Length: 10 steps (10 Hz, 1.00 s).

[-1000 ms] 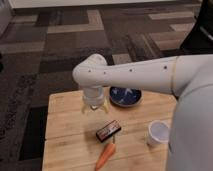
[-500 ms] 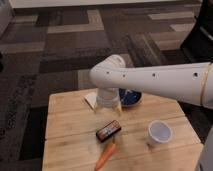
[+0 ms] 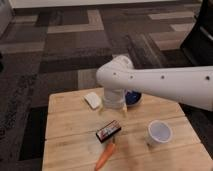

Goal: Pick up the ceramic cup

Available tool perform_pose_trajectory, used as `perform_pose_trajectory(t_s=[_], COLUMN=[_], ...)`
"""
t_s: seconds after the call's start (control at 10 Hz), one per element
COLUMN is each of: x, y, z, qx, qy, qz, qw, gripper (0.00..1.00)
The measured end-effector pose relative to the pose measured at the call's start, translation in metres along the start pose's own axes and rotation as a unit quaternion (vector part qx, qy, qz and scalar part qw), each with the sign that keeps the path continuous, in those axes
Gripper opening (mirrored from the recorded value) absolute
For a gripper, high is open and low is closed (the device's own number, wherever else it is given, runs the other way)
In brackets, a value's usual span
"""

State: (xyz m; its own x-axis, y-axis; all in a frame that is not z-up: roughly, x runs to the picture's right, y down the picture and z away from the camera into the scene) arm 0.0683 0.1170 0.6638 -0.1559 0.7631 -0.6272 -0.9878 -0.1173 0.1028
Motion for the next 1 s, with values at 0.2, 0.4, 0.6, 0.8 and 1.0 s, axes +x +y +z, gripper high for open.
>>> perform_pose_trajectory(t_s=[0.2, 0.4, 0.6, 0.8, 1.0], x=[0.004, 0.015, 0.016, 0.016, 0.016], y=[-0.047, -0.101, -0.104, -0.104, -0.104], z=[0.002, -0.008, -0.008, -0.008, -0.007], qx=[0.006, 0.026, 0.027, 0.027, 0.027], qy=[-0.004, -0.010, -0.009, -0.010, -0.008], qz=[0.015, 0.033, 0.035, 0.034, 0.034], qw=[0.9999, 0.9991, 0.9990, 0.9990, 0.9990], gripper=[0.65, 0.65, 0.65, 0.65, 0.65])
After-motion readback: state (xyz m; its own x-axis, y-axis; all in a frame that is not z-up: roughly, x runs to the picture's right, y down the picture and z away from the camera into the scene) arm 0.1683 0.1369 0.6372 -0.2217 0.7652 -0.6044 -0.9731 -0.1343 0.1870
